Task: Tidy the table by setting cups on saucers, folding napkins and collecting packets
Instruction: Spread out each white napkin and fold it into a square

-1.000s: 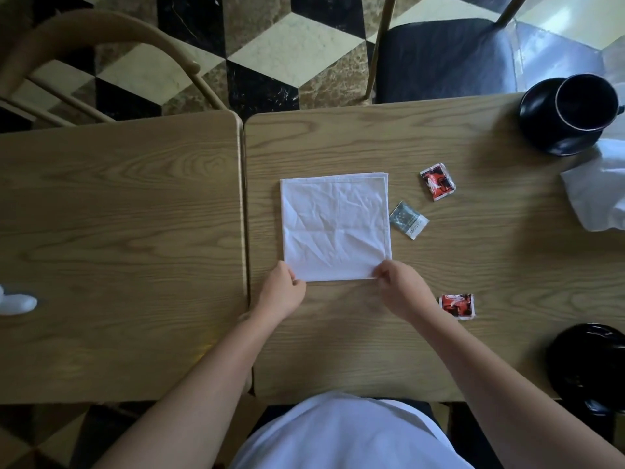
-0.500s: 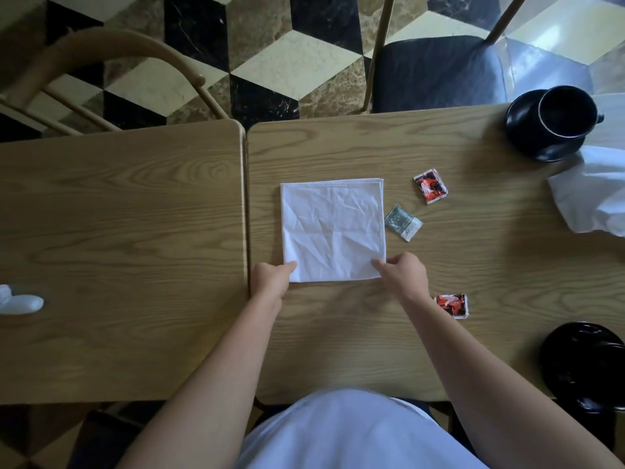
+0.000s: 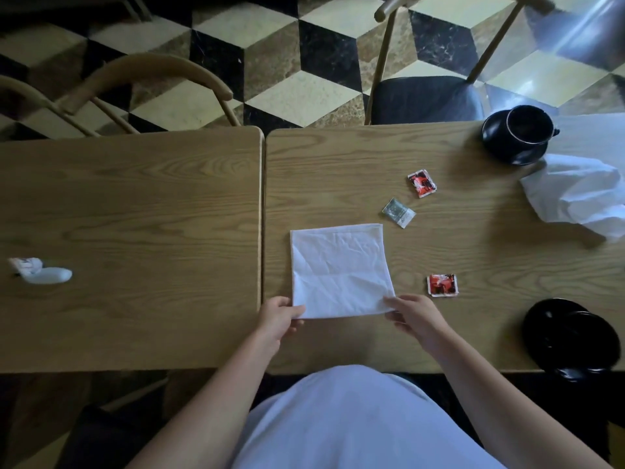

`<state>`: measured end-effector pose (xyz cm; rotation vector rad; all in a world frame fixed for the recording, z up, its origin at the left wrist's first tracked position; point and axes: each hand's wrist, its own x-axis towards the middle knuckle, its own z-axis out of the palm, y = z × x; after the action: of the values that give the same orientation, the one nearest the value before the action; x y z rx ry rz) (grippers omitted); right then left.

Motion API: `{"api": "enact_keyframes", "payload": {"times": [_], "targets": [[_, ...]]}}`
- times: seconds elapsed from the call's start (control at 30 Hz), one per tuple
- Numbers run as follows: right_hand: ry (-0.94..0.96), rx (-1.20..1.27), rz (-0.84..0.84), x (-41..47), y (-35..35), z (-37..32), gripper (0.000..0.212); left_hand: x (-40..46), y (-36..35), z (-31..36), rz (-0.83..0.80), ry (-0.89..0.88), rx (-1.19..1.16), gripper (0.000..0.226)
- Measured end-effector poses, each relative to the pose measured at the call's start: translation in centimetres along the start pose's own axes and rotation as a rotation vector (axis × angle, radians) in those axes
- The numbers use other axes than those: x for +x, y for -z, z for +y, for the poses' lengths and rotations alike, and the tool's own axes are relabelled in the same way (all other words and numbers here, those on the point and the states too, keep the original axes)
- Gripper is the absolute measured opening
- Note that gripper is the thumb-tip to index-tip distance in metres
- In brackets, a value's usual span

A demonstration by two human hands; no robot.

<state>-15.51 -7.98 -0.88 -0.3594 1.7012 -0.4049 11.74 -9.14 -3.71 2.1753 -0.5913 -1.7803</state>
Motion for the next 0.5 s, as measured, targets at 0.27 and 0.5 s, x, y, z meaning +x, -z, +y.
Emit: {"api": "enact_keyframes", "payload": {"times": [0.27, 0.5], "targets": [[-0.037, 0.001, 0.018, -3.0, 0.8, 5.1, 0.02, -3.1, 0.8, -4.2, 0.047, -0.015, 0.089, 0.04], [0.075, 0.022, 0.087, -2.2, 0.8, 2.4, 0.022, -2.7, 0.7, -1.2, 0.08, -0.159, 0.042, 0.01]]}}
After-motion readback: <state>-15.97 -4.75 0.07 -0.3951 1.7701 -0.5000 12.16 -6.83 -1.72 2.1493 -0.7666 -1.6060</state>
